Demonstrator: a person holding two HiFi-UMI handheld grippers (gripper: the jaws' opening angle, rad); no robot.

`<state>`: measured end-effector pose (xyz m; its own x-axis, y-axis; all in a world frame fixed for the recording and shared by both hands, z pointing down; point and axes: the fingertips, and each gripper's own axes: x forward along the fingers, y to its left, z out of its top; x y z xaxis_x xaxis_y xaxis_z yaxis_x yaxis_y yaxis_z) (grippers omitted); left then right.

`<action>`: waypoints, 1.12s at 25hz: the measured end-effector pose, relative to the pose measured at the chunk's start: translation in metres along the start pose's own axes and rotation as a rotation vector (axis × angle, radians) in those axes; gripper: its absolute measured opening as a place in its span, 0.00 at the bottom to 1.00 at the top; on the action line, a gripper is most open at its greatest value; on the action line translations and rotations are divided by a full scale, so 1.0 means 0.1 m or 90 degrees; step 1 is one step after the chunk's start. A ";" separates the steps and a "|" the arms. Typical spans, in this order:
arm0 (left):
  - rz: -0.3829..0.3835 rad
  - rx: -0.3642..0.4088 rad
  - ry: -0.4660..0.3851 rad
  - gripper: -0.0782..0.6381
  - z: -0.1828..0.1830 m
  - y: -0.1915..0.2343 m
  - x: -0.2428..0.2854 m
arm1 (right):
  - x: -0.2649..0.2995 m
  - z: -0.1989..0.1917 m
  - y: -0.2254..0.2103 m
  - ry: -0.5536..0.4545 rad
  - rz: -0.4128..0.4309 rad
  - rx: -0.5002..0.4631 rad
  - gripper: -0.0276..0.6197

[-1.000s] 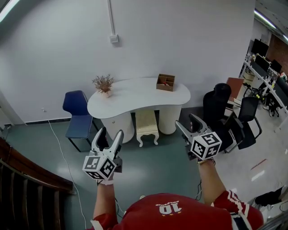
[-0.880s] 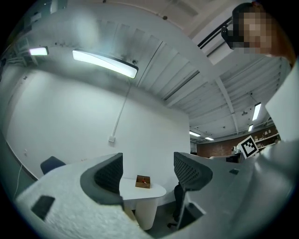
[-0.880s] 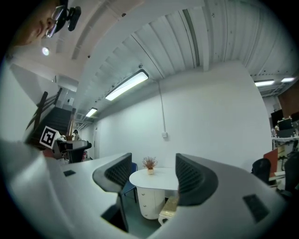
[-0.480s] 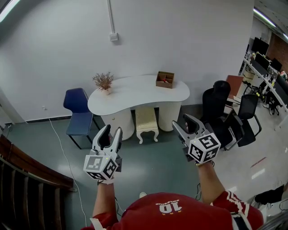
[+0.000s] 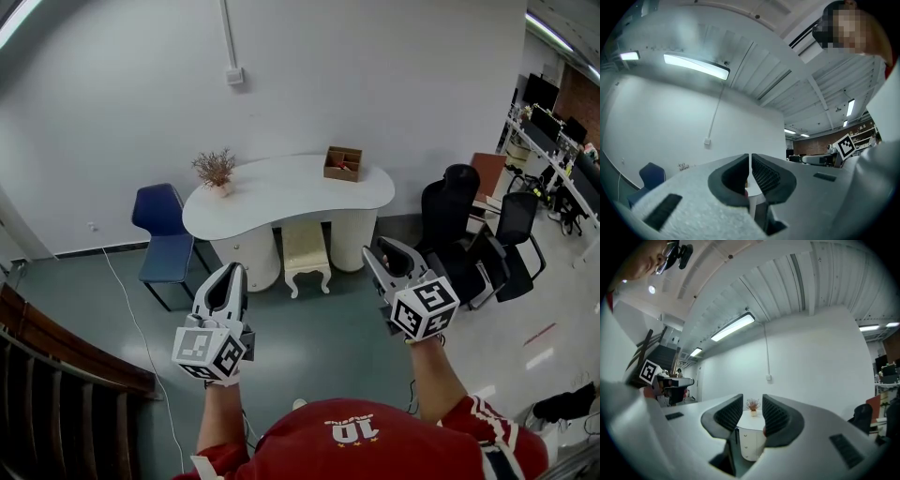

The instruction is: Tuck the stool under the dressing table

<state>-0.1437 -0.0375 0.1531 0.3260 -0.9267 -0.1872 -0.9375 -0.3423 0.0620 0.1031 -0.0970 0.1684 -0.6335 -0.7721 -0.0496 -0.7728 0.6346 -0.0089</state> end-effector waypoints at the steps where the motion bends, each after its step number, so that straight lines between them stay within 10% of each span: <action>1: -0.001 -0.001 0.001 0.13 0.00 0.00 0.01 | 0.01 0.01 0.00 -0.002 0.001 0.000 0.24; 10: -0.044 0.028 0.033 0.11 -0.17 -0.21 0.14 | -0.04 -0.03 -0.12 -0.001 -0.008 0.010 0.05; 28: -0.067 0.066 0.022 0.11 -0.25 -0.30 0.22 | -0.11 -0.05 -0.16 -0.010 -0.003 -0.001 0.05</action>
<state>-0.1050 -0.0516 0.1711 0.4259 -0.8916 -0.1537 -0.9047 -0.4221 -0.0582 0.1222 -0.0988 0.1741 -0.6296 -0.7743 -0.0645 -0.7755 0.6313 -0.0082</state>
